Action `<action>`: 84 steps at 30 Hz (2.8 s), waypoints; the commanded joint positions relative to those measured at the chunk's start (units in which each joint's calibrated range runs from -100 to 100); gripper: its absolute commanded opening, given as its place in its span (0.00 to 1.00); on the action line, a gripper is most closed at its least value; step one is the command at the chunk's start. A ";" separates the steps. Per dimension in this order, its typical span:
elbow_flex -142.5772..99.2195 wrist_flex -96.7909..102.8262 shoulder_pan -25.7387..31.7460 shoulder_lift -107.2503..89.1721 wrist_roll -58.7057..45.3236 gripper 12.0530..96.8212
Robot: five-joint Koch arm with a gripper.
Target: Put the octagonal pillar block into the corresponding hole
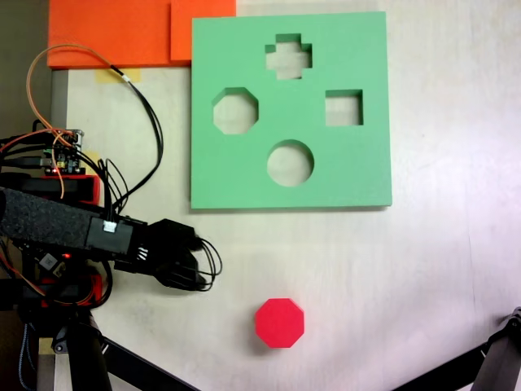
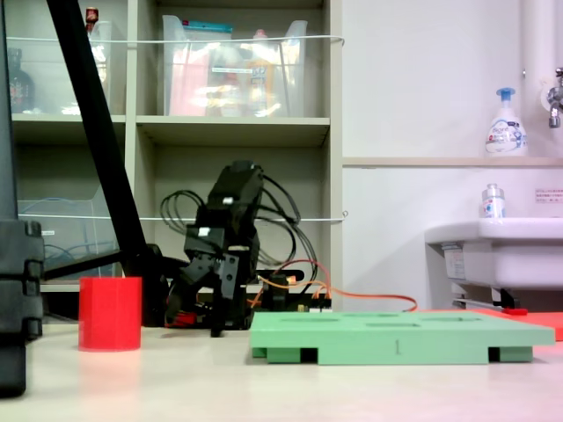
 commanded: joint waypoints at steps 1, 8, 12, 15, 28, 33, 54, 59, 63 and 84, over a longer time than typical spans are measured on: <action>9.83 -16.89 -0.20 -0.55 1.61 0.28; 42.33 -38.36 -0.54 13.98 3.32 0.53; 62.27 -51.85 -1.27 31.86 3.27 0.54; 71.14 -55.41 -2.44 40.51 3.32 0.63; 88.69 -54.54 -4.49 67.75 3.08 0.83; 96.57 -53.77 -4.44 81.16 3.03 0.83; 105.94 -50.69 -4.30 104.76 2.54 0.82; 105.64 -50.69 -4.25 106.58 2.54 0.81; 104.94 -50.69 -4.25 107.13 2.49 0.80; 99.06 -55.41 -4.59 102.25 3.13 0.31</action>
